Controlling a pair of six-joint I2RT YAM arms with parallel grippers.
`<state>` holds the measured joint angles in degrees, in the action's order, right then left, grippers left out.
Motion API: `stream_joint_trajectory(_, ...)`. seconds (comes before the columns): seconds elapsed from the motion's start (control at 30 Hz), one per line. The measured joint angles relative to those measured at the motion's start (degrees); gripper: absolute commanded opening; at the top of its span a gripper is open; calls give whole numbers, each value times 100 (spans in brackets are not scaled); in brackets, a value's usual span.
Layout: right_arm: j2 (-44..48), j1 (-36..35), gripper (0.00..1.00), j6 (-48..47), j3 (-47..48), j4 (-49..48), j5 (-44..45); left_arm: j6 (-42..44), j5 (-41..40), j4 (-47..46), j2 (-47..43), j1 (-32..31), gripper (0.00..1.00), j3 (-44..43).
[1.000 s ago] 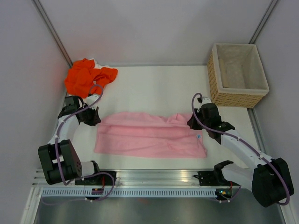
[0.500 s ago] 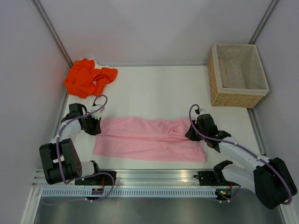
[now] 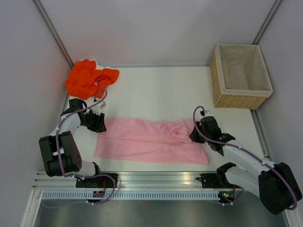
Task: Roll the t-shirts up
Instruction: Fold the tshirt
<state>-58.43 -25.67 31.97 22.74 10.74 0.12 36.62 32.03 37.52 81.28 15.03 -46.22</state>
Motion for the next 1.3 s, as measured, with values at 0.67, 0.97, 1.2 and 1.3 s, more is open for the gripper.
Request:
stream_joint_trajectory(0.67, -872, 0, 1, 72, 199, -136, 188, -562, -74, -197, 789, -4, 2, -295)
stream_joint_trajectory(0.97, -424, 0, 0, 33, 339, 197, 243, -564, 31, 37, 122, -4, 2, -236)
stream_joint_trajectory(1.2, 175, 0, 0, -85, 538, 540, 251, -555, 90, 310, -581, -4, 2, -299)
stream_joint_trajectory(1.3, 269, 0, 3, -90, 535, 719, 232, -516, 55, 442, -754, -2, 2, -297)
